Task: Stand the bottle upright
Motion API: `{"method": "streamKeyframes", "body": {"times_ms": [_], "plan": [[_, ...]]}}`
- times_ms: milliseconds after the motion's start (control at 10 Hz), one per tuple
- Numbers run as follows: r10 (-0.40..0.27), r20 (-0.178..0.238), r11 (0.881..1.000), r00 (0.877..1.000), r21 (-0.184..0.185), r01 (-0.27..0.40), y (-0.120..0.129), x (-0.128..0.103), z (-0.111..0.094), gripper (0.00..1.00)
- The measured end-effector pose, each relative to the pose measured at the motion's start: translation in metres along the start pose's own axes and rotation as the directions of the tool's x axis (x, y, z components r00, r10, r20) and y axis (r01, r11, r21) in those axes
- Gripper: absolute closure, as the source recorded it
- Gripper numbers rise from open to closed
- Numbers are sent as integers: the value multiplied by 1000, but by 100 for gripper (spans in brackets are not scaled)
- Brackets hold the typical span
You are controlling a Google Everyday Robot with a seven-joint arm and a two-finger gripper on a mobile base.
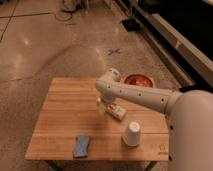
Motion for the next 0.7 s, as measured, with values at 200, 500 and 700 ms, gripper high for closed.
{"method": "streamKeyframes", "body": {"times_ms": [200,500,700], "plan": [[30,55,1000,998,-8,-29,0,3,-2,20],[96,113,995,989,-23,-94,2,17,-4,20],[187,141,982,972,-31,-185,9,25,-3,20]]}}
